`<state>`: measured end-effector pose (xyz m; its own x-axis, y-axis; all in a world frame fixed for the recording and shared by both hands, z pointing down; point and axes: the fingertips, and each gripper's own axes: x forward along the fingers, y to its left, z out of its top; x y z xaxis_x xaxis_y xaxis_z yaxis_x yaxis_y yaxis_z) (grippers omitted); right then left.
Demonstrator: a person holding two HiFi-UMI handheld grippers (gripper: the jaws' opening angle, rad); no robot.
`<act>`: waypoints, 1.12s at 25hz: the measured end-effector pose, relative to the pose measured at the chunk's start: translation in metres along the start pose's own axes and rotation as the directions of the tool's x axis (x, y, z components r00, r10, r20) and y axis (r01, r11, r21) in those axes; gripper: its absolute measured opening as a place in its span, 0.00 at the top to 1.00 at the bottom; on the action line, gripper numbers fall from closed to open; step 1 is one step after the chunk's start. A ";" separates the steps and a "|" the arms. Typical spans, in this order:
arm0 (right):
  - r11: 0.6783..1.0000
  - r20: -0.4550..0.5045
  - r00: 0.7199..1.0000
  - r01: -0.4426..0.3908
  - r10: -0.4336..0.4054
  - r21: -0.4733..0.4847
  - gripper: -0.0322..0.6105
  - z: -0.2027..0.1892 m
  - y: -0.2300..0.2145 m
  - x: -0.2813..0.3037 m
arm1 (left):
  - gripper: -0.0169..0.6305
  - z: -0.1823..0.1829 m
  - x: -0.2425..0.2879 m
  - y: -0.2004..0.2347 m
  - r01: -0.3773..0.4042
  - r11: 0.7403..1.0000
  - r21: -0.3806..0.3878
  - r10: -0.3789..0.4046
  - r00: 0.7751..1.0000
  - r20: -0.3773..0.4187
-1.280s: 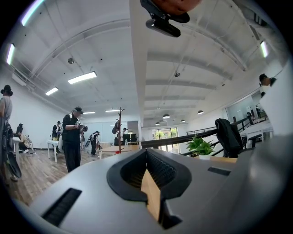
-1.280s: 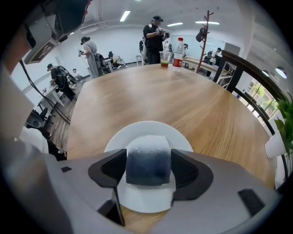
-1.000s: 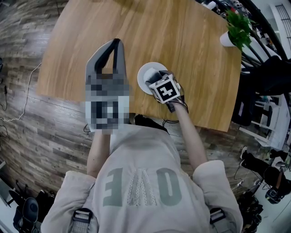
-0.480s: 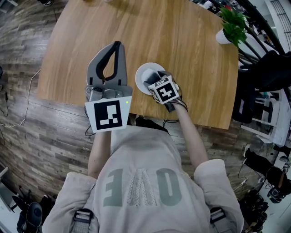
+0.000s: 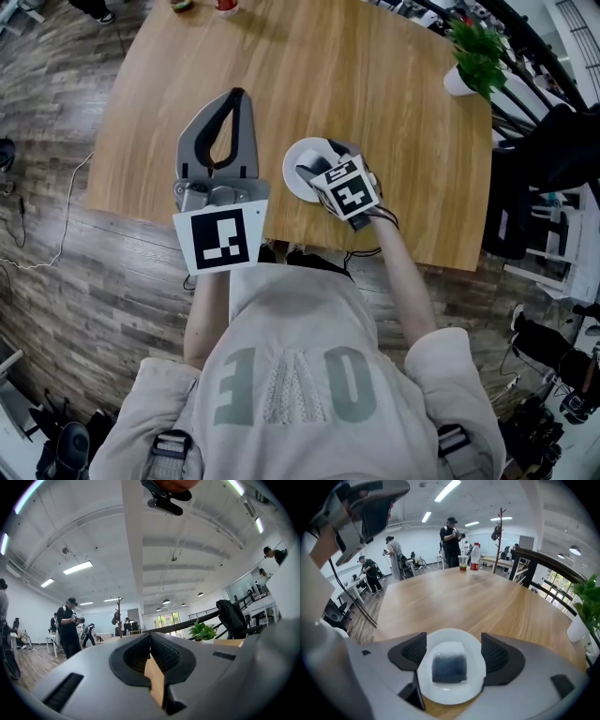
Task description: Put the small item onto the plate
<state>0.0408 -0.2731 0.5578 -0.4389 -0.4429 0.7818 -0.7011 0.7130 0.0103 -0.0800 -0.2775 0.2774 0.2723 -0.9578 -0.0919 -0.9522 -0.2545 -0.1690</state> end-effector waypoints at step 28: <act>0.866 0.764 0.410 0.281 -0.498 0.414 0.92 0.172 -0.026 -0.304 | 0.96 0.109 0.003 -0.036 0.138 0.989 0.052 -0.147 0.962 0.231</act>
<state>0.0955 -0.2507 0.2126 -0.2596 -0.9522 -0.1611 -0.9631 0.2676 -0.0295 -0.0296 -0.2569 0.1766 0.4337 -0.8530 -0.2905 -0.8968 -0.3774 -0.2308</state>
